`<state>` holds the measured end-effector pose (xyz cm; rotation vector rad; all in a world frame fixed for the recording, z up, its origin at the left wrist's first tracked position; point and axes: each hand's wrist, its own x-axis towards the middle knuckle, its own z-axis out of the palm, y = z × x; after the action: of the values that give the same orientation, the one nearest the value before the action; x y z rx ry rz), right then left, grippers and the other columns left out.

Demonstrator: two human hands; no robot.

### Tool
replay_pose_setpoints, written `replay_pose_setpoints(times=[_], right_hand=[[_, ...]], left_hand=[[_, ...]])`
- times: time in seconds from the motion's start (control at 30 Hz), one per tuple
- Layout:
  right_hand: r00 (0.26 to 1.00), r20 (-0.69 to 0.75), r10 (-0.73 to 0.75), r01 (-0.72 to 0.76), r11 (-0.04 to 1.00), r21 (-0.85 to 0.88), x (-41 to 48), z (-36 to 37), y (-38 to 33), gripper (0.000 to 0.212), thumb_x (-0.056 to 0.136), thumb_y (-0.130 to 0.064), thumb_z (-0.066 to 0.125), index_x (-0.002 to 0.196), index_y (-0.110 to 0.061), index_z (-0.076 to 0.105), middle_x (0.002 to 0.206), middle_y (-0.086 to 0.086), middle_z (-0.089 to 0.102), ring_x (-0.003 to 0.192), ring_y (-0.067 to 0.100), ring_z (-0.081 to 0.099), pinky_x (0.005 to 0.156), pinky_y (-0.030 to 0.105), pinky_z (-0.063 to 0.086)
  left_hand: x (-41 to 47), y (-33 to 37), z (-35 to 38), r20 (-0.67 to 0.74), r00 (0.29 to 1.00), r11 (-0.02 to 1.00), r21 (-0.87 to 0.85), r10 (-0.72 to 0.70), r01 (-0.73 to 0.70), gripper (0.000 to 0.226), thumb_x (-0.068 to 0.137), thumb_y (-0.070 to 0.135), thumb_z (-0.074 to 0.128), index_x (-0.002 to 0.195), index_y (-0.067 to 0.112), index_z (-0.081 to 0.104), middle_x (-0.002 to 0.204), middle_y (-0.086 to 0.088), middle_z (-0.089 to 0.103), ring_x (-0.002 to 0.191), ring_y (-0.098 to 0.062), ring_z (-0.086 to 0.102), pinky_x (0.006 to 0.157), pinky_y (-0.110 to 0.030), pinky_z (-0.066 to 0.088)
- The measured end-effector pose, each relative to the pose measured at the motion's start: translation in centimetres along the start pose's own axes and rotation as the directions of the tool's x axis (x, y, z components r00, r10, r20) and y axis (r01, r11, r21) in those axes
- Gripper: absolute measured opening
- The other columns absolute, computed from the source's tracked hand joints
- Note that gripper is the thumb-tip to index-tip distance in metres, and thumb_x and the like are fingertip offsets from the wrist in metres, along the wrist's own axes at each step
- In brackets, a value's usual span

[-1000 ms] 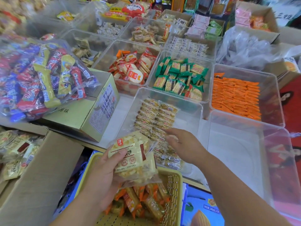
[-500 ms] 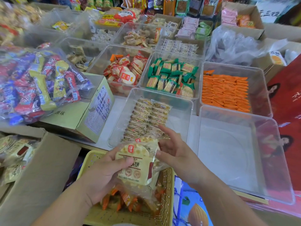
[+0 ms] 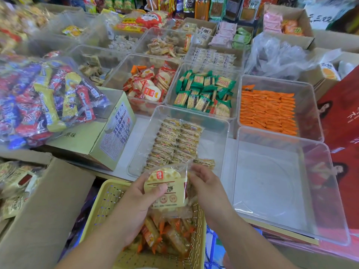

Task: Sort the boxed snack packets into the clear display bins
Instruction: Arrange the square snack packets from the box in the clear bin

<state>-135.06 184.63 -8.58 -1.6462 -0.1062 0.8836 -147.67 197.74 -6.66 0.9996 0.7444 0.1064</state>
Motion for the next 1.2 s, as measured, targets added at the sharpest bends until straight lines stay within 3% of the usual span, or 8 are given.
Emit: replay_pose_setpoints(times=[0.13,0.4,0.57,0.67,0.8,0.93,1.03,1.2], right_hand=[[0.996,0.09,0.009,0.0,0.995,-0.098,0.0,0.4,0.2,0.075,0.077,-0.07,0.056,0.147,-0.052,0.037,0.14,-0.016,0.058,0.126,0.008,0.058,0.103,0.04,0.052],[0.939,0.335,-0.083,0.173,0.953,-0.248,0.2,-0.3,-1.2,0.034,0.103,-0.041,0.049,0.133,-0.054,0.053,0.138,-0.019,0.057,0.128,0.006,0.054,0.106,0.036,0.047],[0.966,0.233,-0.11,0.189,0.917,-0.35,0.4,-0.9,-2.1,0.018,0.102,-0.057,0.039,0.1,-0.046,0.053,0.092,-0.022,0.065,0.082,-0.007,0.059,0.078,0.027,0.047],[0.986,0.119,-0.12,0.163,0.86,-0.484,0.6,-1.5,-2.6,0.048,0.076,-0.084,0.044,0.085,-0.037,0.045,0.071,-0.014,0.052,0.06,-0.001,0.048,0.061,0.026,0.04],[0.993,0.084,-0.082,0.117,0.773,-0.624,1.2,-2.8,-3.4,0.03,0.078,-0.052,0.065,0.094,-0.036,0.045,0.072,-0.012,0.052,0.053,0.003,0.045,0.052,0.022,0.036],[0.985,0.159,0.065,0.074,0.677,-0.732,2.3,-5.2,-4.8,0.062,0.086,-0.029,0.066,0.143,-0.033,0.042,0.097,-0.008,0.053,0.059,-0.001,0.05,0.052,0.012,0.037],[0.975,0.199,0.102,0.107,0.569,-0.815,3.3,-6.9,-6.2,0.028,0.083,-0.02,0.069,0.104,-0.002,0.064,0.079,0.008,0.055,0.062,0.015,0.052,0.059,0.03,0.039],[0.974,0.144,-0.177,0.222,0.589,-0.777,5.6,-8.2,-9.7,0.036,0.084,-0.009,0.067,0.099,-0.04,0.062,0.086,-0.012,0.066,0.075,0.012,0.064,0.062,0.03,0.05]], left_hand=[[0.8,-0.1,0.0,-0.034,0.999,0.999,-0.019,0.026,-0.026,0.048,0.072,0.028,0.084,0.118,0.032,0.07,0.112,-0.013,0.077,0.098,-0.028,0.076,0.068,-0.031,0.061],[1.3,-0.6,-0.6,0.033,0.999,0.999,-0.038,-0.005,0.006,0.057,0.067,0.039,0.088,0.12,0.038,0.068,0.117,-0.016,0.075,0.103,-0.034,0.075,0.071,-0.044,0.062],[1.9,-0.6,-0.7,-0.003,1.0,0.994,-0.106,0.03,-0.03,0.058,0.062,0.04,0.088,0.117,0.038,0.07,0.117,-0.016,0.075,0.1,-0.031,0.076,0.069,-0.04,0.062],[2.1,-0.4,-0.8,0.007,1.0,0.992,-0.122,0.028,-0.027,0.043,0.072,0.035,0.087,0.113,0.041,0.072,0.117,-0.015,0.075,0.101,-0.031,0.076,0.069,-0.038,0.062],[2.6,-0.5,-1.0,-0.001,1.0,0.991,-0.132,0.01,-0.01,0.034,0.077,0.03,0.077,0.109,0.041,0.073,0.118,-0.016,0.075,0.101,-0.033,0.075,0.068,-0.042,0.063],[3.4,-0.5,-1.3,-0.031,0.999,0.989,-0.148,0.023,-0.027,0.035,0.078,0.032,0.075,0.111,0.038,0.071,0.118,-0.016,0.075,0.104,-0.036,0.074,0.07,-0.049,0.065],[4.0,-0.2,-1.7,-0.043,0.998,0.982,-0.182,0.038,-0.045,0.045,0.078,0.033,0.075,0.123,0.031,0.067,0.119,-0.016,0.075,0.105,-0.038,0.074,0.069,-0.048,0.064],[5.2,0.0,-2.7,-0.043,0.998,0.96,-0.274,0.05,-0.06,0.037,0.088,0.027,0.069,0.125,0.025,0.068,0.126,-0.016,0.072,0.113,-0.038,0.071,0.08,-0.057,0.062]])
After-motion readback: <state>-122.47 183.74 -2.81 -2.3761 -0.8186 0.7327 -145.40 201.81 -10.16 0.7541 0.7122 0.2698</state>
